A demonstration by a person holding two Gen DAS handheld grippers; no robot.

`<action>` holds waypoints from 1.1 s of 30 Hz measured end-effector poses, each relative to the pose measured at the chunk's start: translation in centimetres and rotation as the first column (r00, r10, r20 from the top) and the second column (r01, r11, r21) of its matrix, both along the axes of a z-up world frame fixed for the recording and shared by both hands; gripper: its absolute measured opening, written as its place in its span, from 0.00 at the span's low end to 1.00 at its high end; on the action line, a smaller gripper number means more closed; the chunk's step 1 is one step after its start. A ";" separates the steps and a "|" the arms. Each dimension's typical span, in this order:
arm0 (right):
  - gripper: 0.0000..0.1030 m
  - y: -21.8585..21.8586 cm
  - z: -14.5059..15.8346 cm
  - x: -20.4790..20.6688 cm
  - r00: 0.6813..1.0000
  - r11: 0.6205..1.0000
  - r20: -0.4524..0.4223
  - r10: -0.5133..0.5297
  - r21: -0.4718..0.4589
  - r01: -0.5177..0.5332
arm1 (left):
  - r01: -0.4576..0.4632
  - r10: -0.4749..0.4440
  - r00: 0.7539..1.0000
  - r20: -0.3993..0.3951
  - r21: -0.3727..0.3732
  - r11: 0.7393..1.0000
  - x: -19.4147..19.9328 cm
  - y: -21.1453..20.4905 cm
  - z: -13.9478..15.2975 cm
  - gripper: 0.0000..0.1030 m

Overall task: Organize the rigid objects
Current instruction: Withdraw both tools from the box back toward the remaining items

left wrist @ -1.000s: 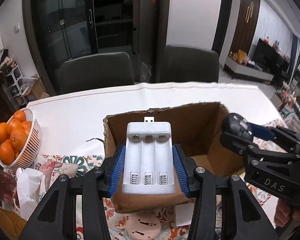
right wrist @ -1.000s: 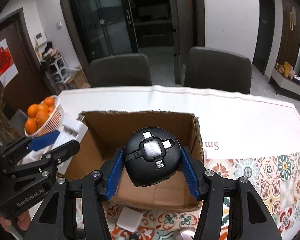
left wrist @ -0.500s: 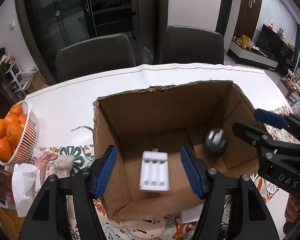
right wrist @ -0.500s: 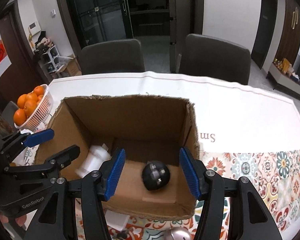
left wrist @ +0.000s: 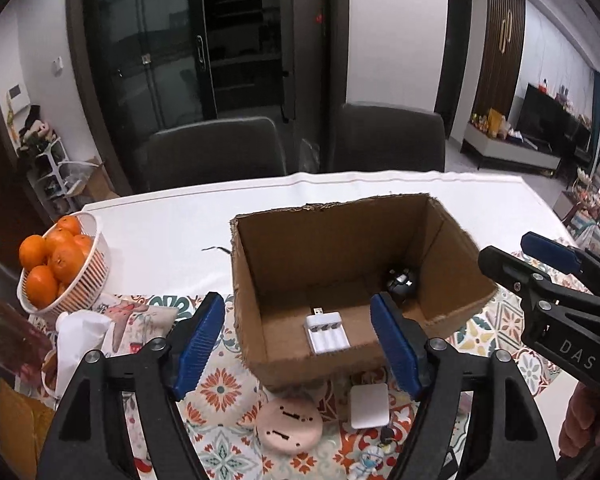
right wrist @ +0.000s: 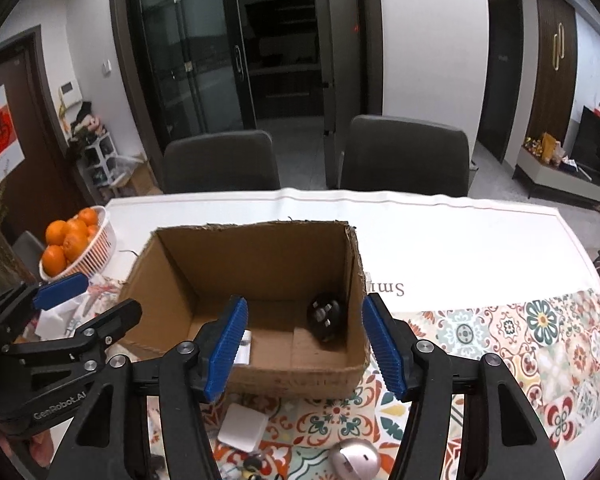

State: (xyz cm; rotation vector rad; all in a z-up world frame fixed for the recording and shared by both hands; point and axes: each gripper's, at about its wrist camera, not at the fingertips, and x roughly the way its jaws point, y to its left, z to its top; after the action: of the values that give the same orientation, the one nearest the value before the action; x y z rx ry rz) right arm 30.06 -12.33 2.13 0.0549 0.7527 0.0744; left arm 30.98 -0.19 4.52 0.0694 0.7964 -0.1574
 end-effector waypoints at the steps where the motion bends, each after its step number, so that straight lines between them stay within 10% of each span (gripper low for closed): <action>1: 0.61 0.1 0.2 -0.5 1.000 1.000 0.010 -0.002 0.001 0.002 | -0.011 0.010 1.000 0.016 0.004 1.000 -0.7 0.1 0.3 0.74; 33: 0.82 3.6 -0.1 -14.2 0.977 0.998 0.211 -0.018 -0.057 0.031 | -0.220 0.210 0.952 0.223 0.020 0.975 -15.7 4.6 -1.1 0.93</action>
State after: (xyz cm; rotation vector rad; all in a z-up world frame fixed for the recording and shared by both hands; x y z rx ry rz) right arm 15.91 -8.70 2.07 -0.0012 0.5418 0.0335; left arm 15.27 4.41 3.38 0.0406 0.5817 0.0746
